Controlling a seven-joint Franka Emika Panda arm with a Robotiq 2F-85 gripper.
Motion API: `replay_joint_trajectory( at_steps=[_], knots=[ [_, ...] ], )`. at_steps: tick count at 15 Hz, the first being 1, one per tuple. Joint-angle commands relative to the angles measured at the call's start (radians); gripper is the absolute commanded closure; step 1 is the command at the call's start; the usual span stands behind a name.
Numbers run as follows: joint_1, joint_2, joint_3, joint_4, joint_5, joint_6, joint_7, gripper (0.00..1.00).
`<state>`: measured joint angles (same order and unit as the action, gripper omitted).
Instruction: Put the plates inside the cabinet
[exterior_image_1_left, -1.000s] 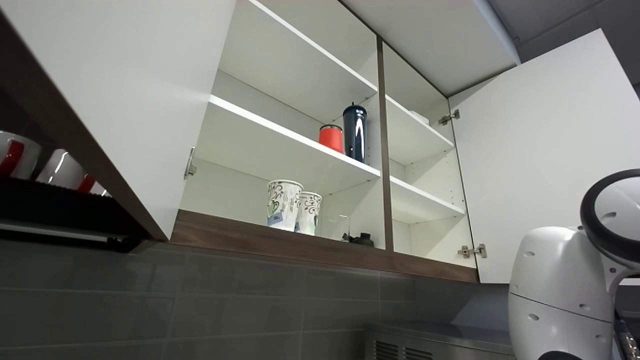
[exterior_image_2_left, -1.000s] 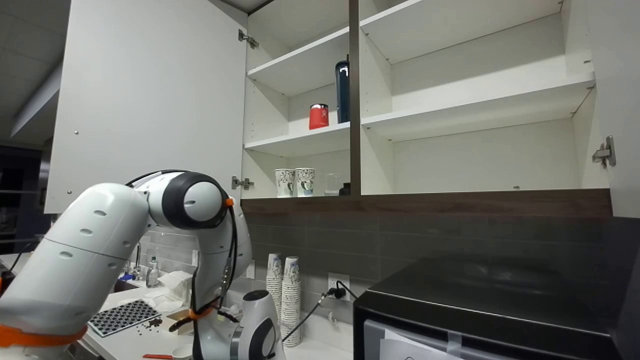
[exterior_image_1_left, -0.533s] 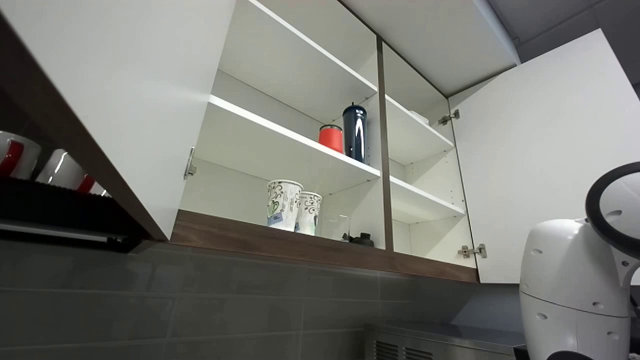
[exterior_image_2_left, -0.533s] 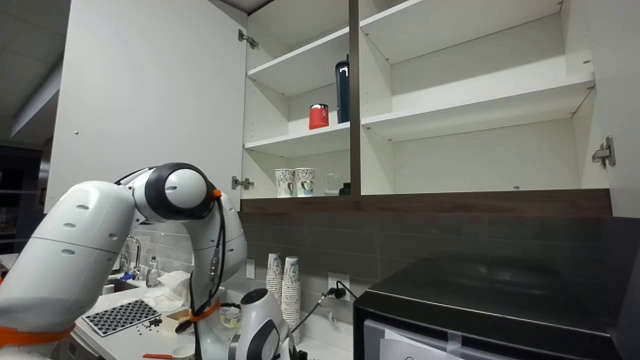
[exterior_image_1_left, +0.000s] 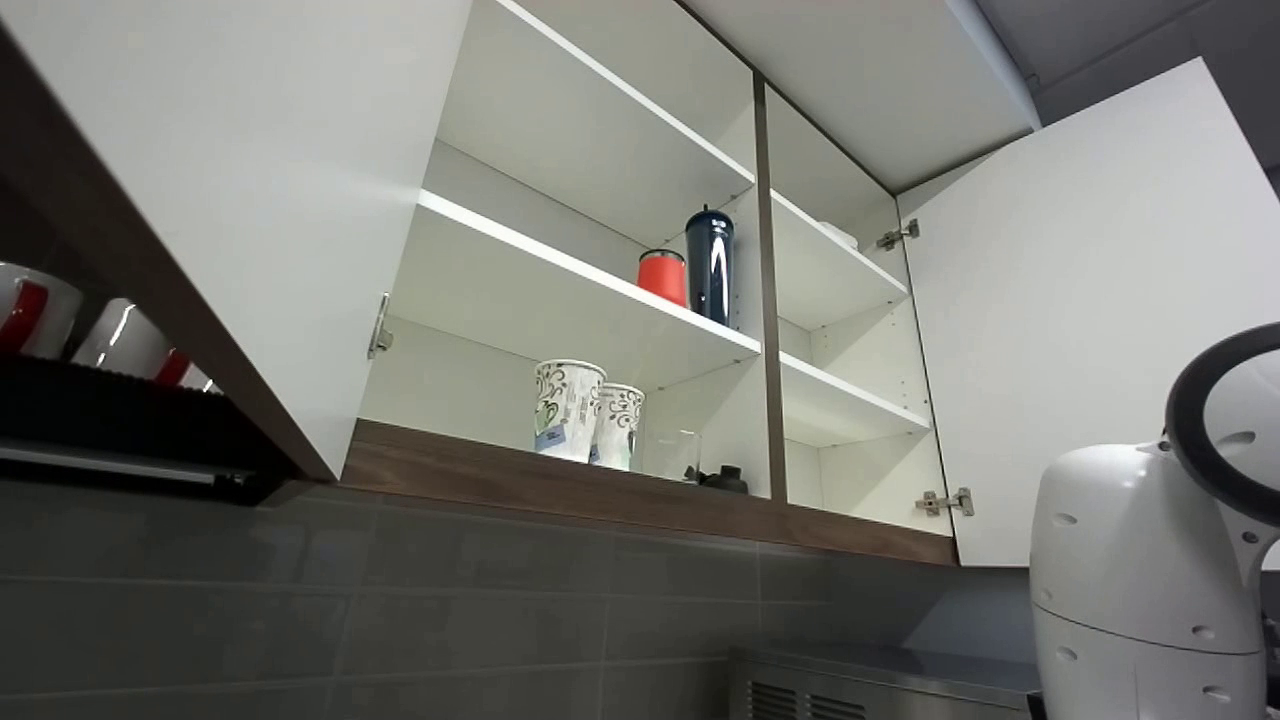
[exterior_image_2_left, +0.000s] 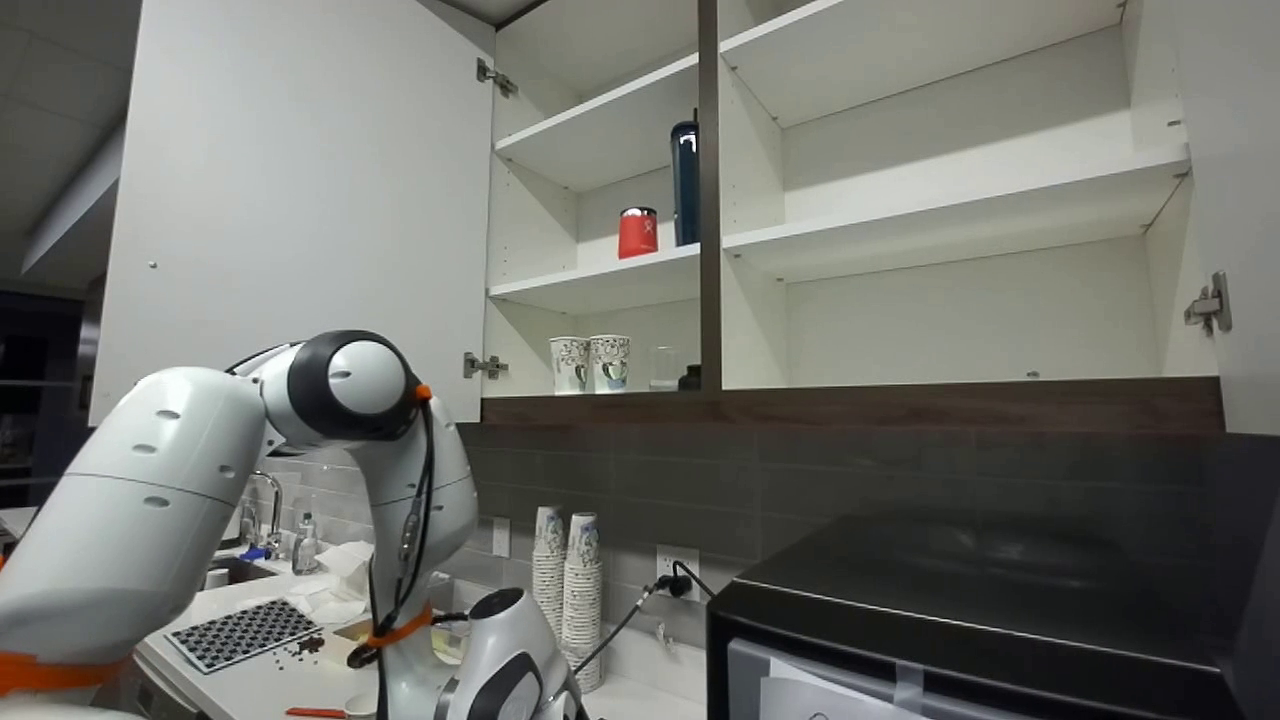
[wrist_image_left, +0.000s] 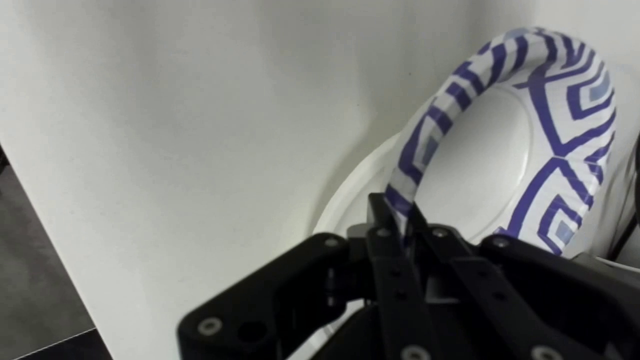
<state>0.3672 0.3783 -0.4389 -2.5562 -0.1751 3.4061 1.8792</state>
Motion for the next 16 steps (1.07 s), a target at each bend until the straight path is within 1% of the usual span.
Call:
replay_joint_trajectory(
  at_steps=[1, 3, 7, 8, 9, 11, 13, 16],
  knots=[
    [0.055, 0.047, -0.034, 0.006, 0.07, 0.031, 0.026, 0.98],
    [0.069, 0.057, -0.046, 0.007, 0.098, 0.032, 0.027, 0.98],
    [0.071, 0.077, -0.06, 0.011, 0.138, 0.034, 0.027, 0.98],
    [0.02, 0.075, 0.02, 0.014, 0.303, 0.035, -0.119, 0.98],
    [0.02, 0.083, 0.026, 0.02, 0.349, 0.038, -0.136, 0.98],
    [0.006, 0.096, 0.068, 0.039, 0.462, 0.029, -0.213, 0.98],
    [-0.014, 0.104, 0.111, 0.06, 0.521, 0.005, -0.282, 0.98],
    [-0.11, 0.088, 0.233, 0.076, 0.512, -0.016, -0.359, 0.98]
  ],
)
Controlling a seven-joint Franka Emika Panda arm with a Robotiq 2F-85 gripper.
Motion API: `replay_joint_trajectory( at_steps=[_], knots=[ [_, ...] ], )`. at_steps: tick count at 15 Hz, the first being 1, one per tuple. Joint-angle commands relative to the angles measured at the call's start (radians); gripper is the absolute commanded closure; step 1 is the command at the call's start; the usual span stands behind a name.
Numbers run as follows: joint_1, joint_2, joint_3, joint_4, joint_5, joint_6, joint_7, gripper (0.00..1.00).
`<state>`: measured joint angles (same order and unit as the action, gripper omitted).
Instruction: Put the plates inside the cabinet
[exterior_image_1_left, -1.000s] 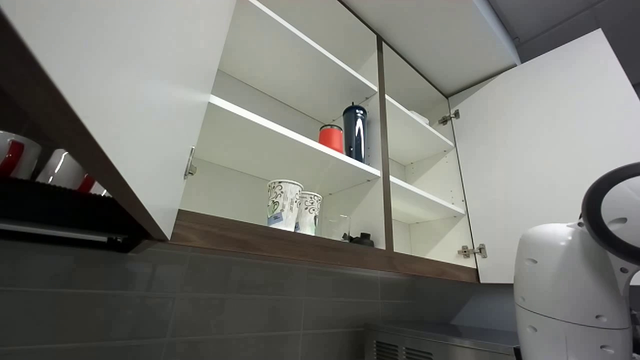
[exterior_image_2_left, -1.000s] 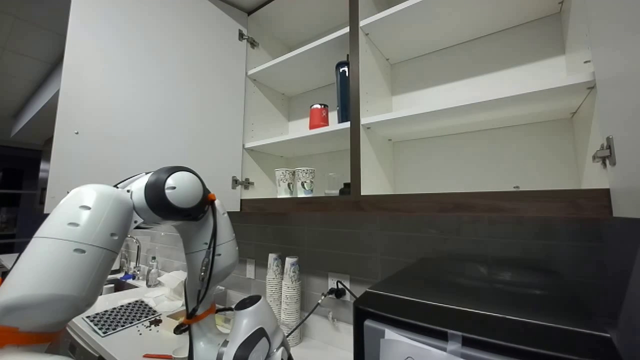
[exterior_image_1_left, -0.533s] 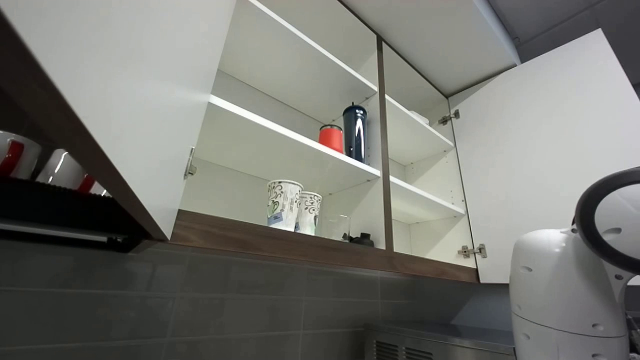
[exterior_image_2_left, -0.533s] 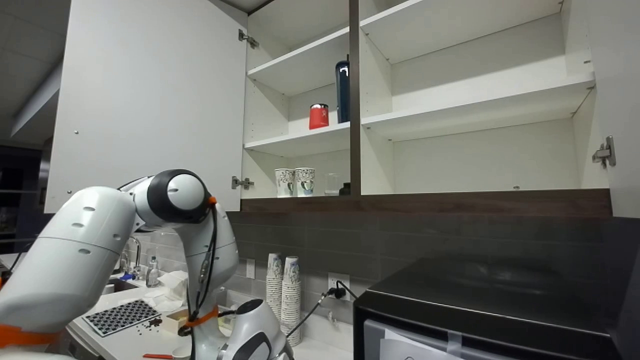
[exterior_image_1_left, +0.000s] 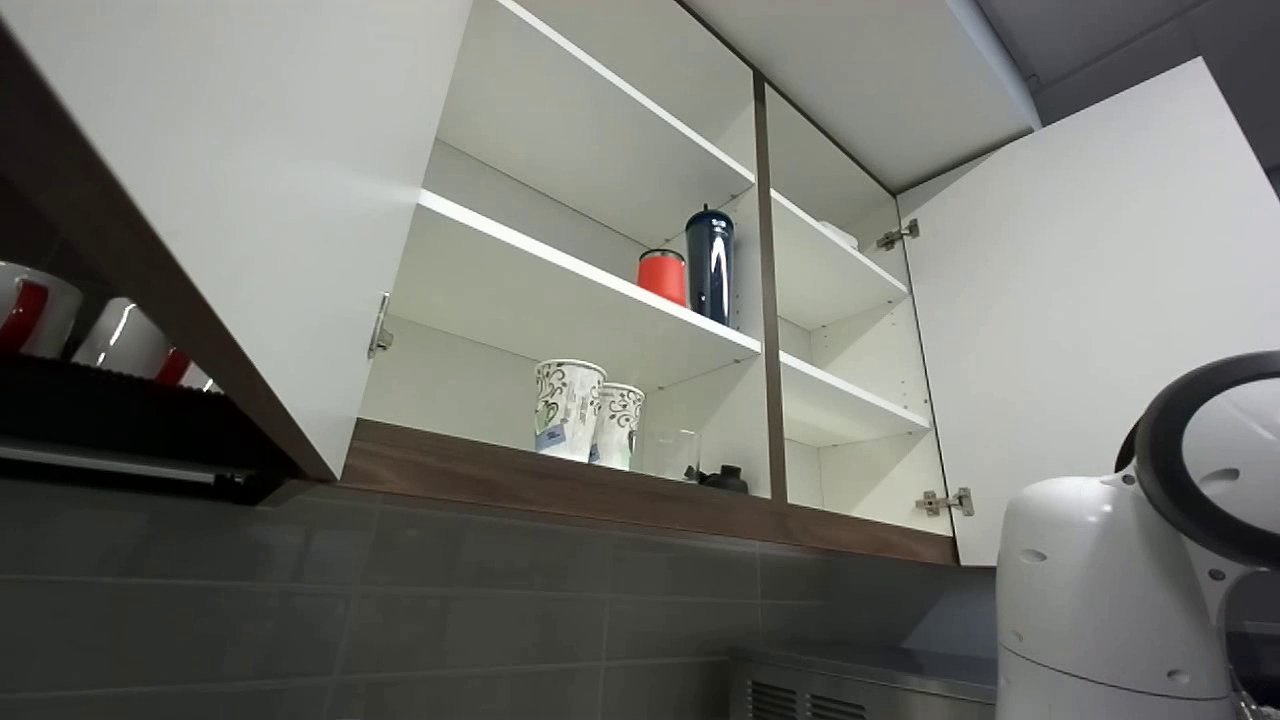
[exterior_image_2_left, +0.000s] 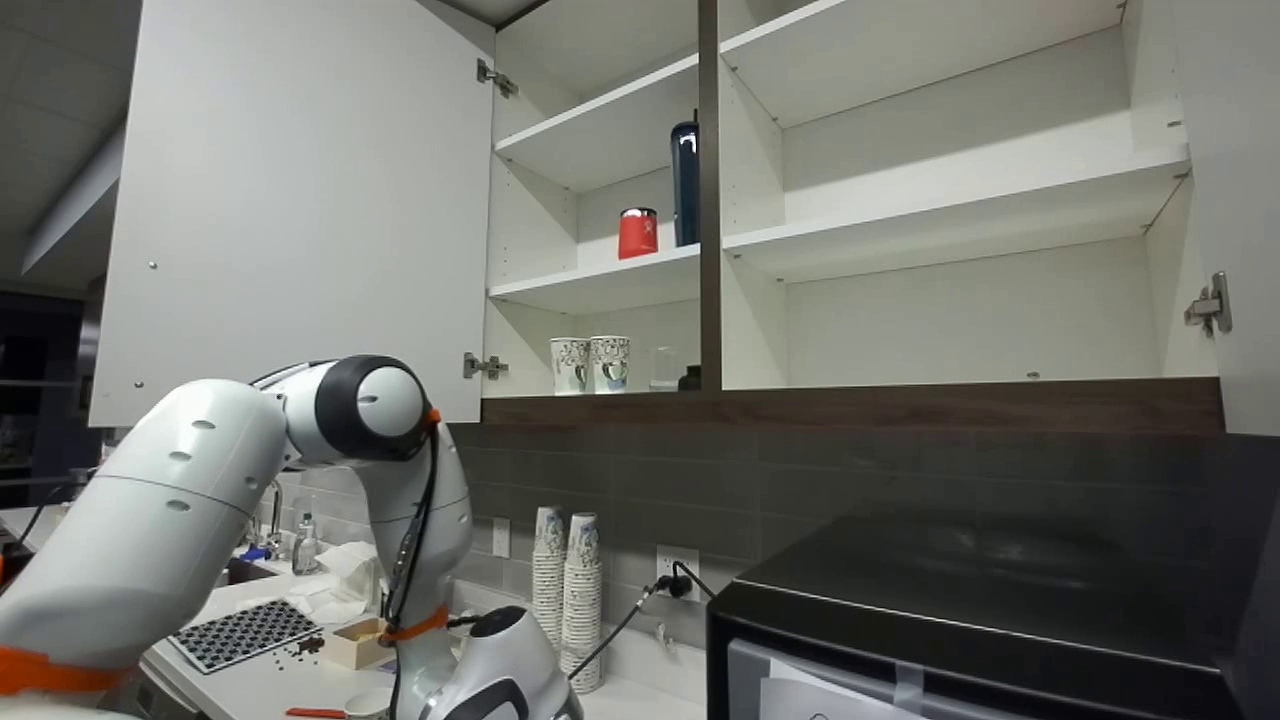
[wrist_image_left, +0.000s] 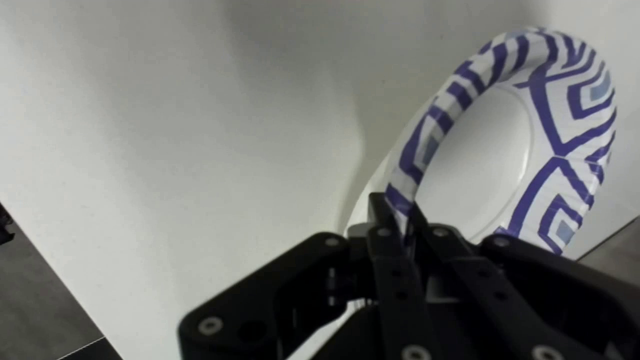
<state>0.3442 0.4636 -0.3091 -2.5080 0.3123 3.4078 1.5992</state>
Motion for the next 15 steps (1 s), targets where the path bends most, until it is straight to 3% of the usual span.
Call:
replay_joint_trajectory(
  at_steps=[1, 5, 6, 8, 12, 15],
  knots=[
    [-0.121, -0.003, 0.144, 0.031, 0.014, -0.026, -0.098, 0.98],
    [-0.308, -0.008, 0.345, 0.043, -0.039, -0.038, -0.156, 0.98],
    [-0.352, -0.003, 0.378, 0.041, -0.107, -0.037, -0.123, 0.98],
    [-0.41, -0.001, 0.448, 0.042, -0.078, -0.032, -0.182, 0.98],
    [-0.281, -0.02, 0.31, 0.009, 0.035, 0.08, -0.284, 0.98],
    [-0.253, -0.002, 0.268, 0.015, 0.127, 0.143, -0.323, 0.98]
  ],
)
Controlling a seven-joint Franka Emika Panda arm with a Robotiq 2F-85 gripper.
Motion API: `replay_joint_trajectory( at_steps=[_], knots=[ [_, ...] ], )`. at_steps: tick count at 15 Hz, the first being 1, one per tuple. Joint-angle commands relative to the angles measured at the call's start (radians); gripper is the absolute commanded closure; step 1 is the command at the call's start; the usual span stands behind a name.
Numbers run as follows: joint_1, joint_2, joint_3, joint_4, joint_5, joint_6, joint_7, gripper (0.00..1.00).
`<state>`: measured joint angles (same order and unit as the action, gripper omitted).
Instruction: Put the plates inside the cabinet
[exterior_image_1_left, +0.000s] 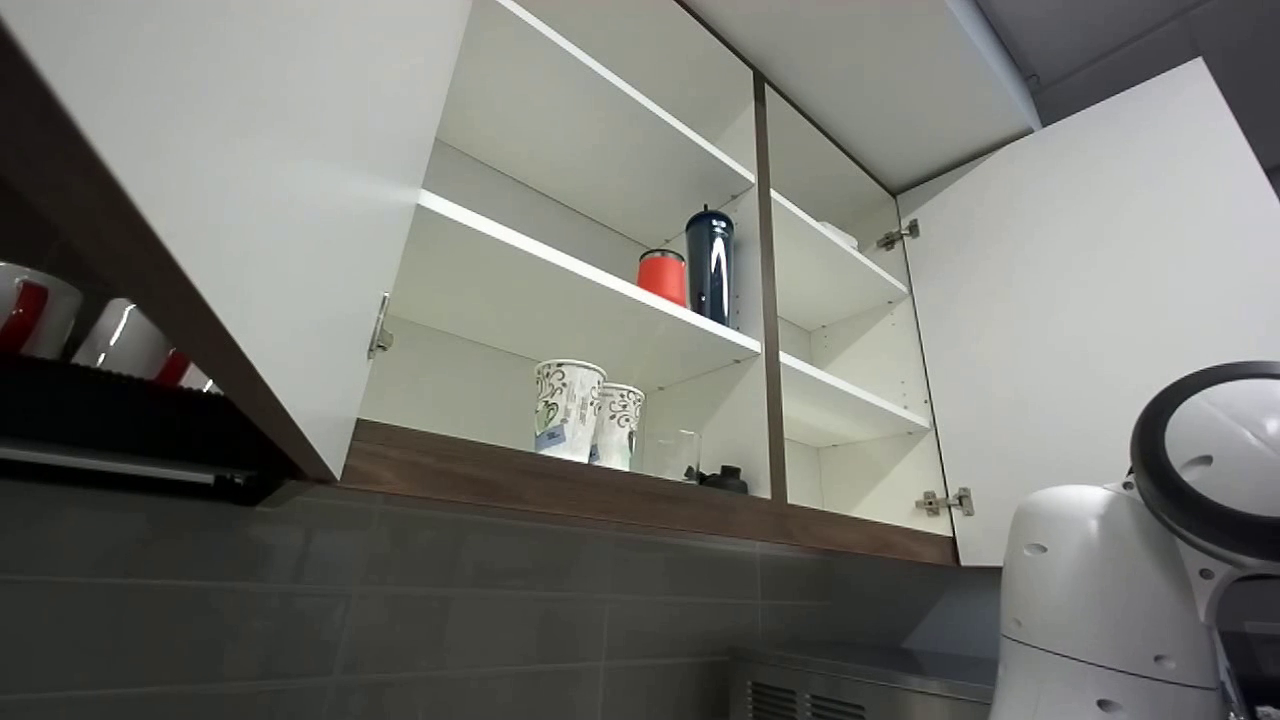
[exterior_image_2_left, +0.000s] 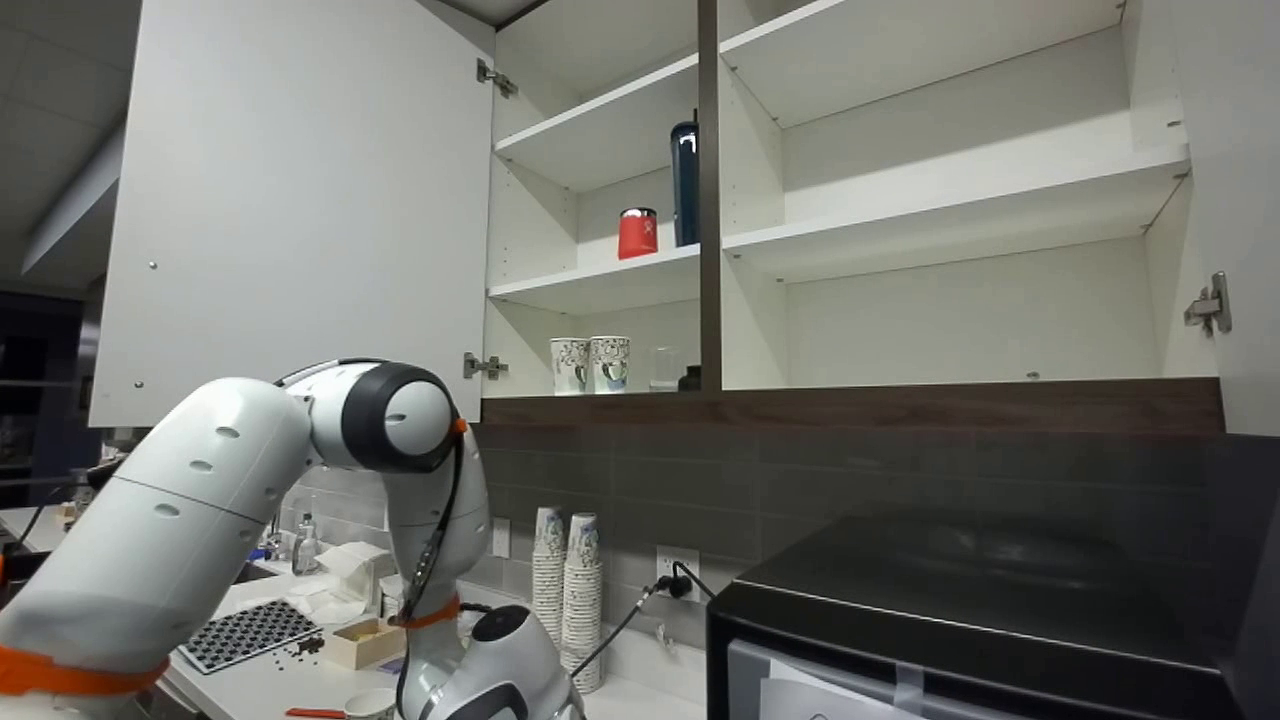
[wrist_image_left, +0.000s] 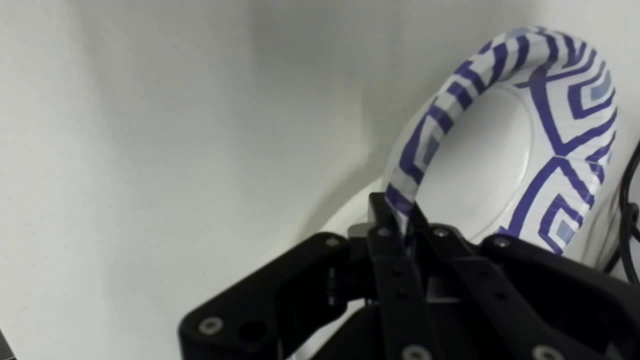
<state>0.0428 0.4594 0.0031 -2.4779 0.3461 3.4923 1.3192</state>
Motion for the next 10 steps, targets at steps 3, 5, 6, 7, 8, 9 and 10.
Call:
replay_joint_trajectory(
  at_steps=[3, 5, 6, 7, 8, 9, 10],
  knots=[
    [0.069, 0.027, -0.066, 0.005, 0.181, 0.059, -0.062, 0.98],
    [0.124, 0.043, -0.12, 0.018, 0.219, 0.031, -0.065, 0.98],
    [0.161, 0.056, -0.156, 0.027, 0.251, 0.022, -0.08, 0.98],
    [0.197, 0.068, -0.186, 0.033, 0.28, 0.016, -0.091, 0.98],
    [0.233, 0.086, -0.222, 0.042, 0.31, 0.013, -0.105, 0.98],
    [0.271, 0.102, -0.254, 0.051, 0.341, 0.006, -0.116, 0.98],
    [0.298, 0.113, -0.274, 0.056, 0.359, -0.002, -0.123, 0.98]
  ],
)
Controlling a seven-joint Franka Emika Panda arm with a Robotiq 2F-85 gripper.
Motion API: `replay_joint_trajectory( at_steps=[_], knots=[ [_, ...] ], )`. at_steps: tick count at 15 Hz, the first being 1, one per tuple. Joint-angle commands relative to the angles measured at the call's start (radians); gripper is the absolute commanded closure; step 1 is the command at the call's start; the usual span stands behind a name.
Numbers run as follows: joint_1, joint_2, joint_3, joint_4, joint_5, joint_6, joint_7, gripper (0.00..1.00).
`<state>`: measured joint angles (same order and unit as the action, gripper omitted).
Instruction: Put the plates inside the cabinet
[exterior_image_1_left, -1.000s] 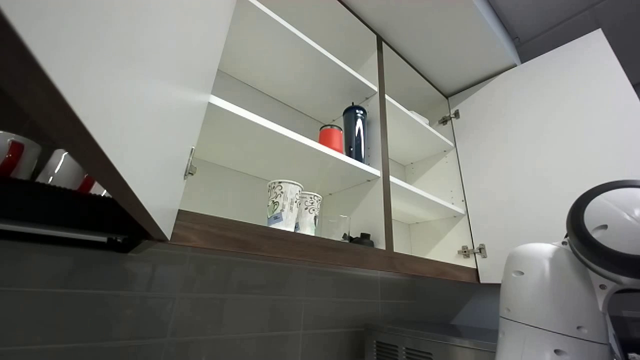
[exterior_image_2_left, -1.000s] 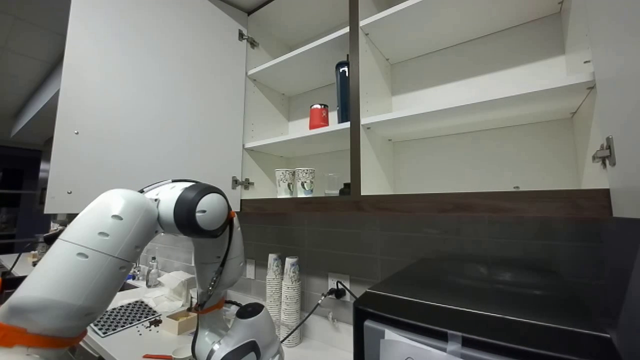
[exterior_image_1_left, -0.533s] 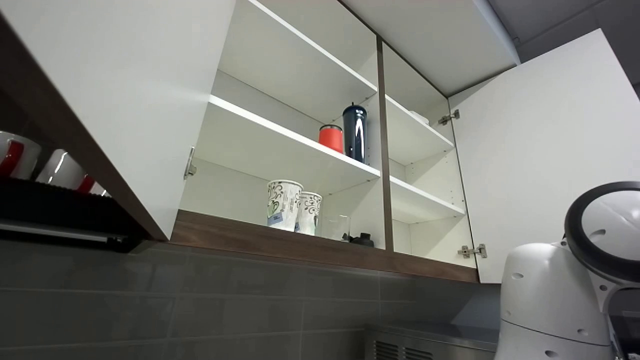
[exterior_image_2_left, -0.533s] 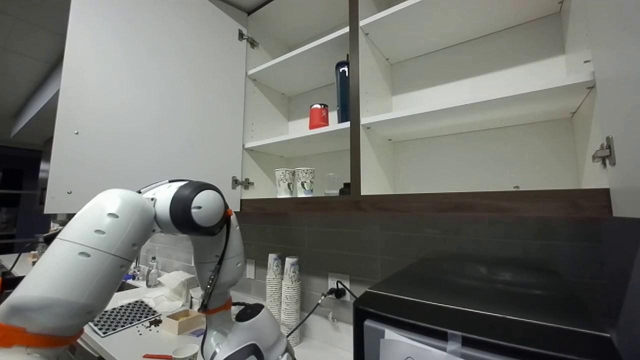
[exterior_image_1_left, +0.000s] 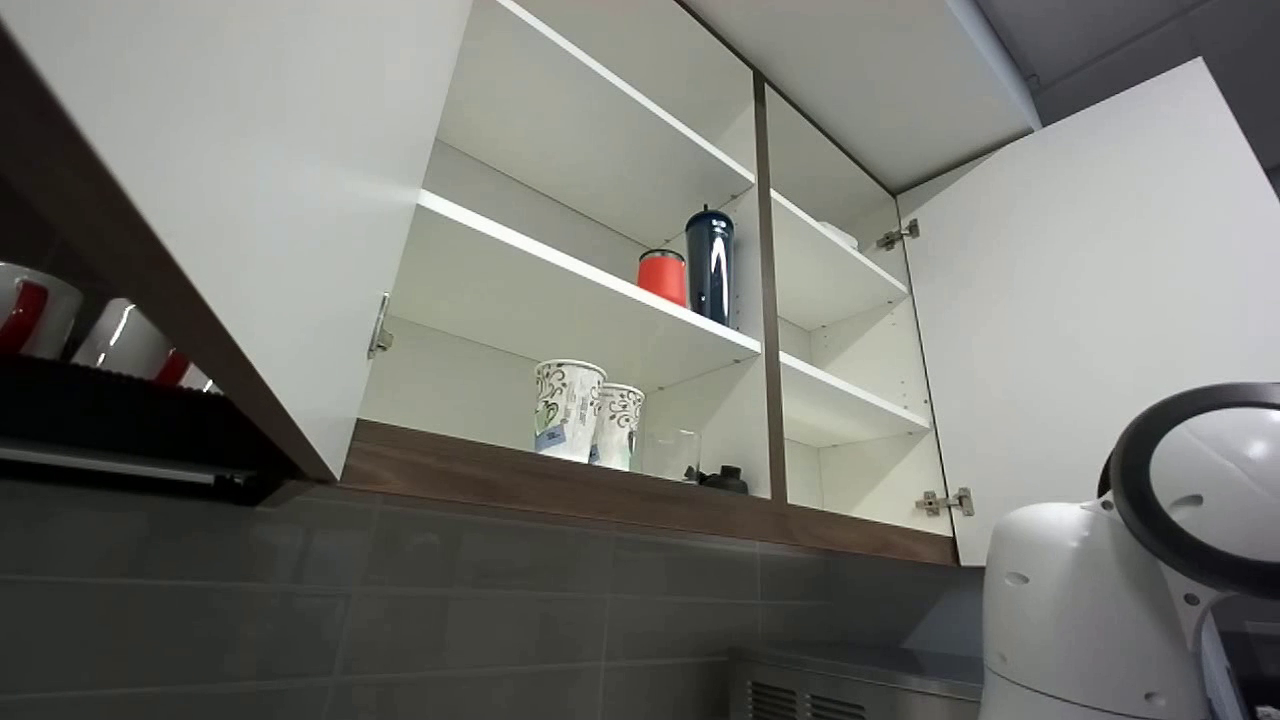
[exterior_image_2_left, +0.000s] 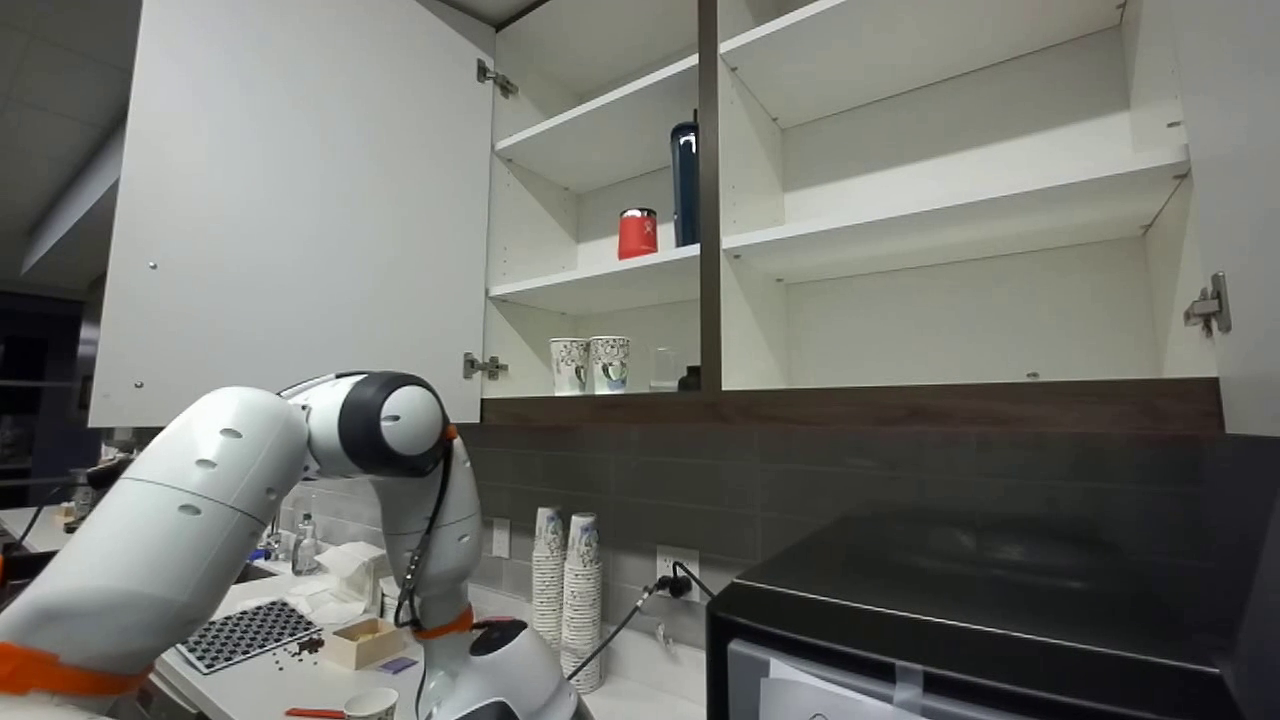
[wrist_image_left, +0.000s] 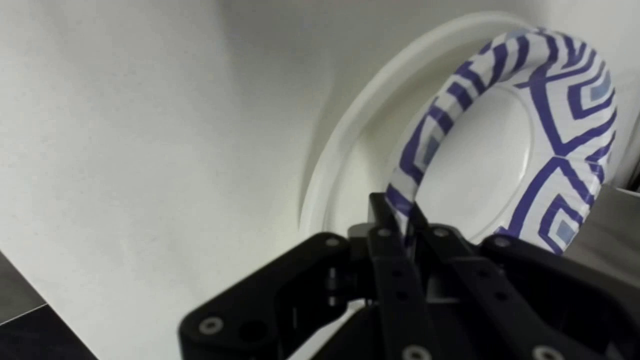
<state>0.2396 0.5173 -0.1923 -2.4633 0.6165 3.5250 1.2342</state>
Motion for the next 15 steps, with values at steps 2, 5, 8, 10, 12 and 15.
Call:
replay_joint_trajectory(
  at_steps=[2, 5, 8, 10, 12, 15],
  knots=[
    [0.144, 0.075, -0.112, 0.054, 0.109, -0.062, -0.047, 0.98],
    [0.187, 0.098, -0.146, 0.076, 0.093, -0.13, -0.048, 0.98],
    [0.184, 0.091, -0.137, 0.091, 0.056, -0.178, -0.047, 0.98],
    [0.145, 0.061, -0.089, 0.095, 0.02, -0.186, -0.061, 0.98],
    [0.088, 0.031, -0.009, 0.102, 0.007, -0.174, -0.11, 0.98],
    [0.023, 0.019, 0.086, 0.119, -0.049, -0.202, -0.17, 0.98]
  ],
)
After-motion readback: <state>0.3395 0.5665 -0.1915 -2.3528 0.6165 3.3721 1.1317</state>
